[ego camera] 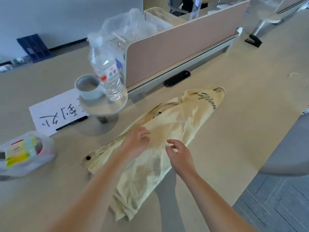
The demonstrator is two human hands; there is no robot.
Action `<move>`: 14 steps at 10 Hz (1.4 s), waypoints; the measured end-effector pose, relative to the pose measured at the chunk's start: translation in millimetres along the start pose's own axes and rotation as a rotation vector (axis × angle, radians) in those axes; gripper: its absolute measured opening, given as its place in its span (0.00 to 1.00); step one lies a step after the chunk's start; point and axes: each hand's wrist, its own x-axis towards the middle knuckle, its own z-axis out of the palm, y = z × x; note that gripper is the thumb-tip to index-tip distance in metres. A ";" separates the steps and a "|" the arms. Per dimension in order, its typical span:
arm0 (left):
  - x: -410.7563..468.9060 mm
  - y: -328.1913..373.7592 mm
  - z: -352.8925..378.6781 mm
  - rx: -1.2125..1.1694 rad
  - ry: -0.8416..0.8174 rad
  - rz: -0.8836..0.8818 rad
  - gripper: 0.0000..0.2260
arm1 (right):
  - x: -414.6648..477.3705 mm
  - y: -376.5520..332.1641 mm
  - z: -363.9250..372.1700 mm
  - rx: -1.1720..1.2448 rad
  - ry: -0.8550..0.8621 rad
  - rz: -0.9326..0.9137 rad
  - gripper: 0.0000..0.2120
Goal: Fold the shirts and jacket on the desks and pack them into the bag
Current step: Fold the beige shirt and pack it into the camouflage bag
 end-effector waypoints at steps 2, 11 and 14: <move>-42.1 -73.2 -36.2 0.364 0.001 0.005 0.20 | -48.3 8.0 79.5 -0.003 -0.079 0.012 0.18; -249.2 -107.9 131.6 0.265 -0.085 0.099 0.20 | -210.5 195.2 -15.0 -0.028 0.086 0.059 0.25; -268.6 -130.7 142.5 0.294 0.128 -0.079 0.18 | -218.4 221.7 -13.5 0.145 0.170 0.179 0.23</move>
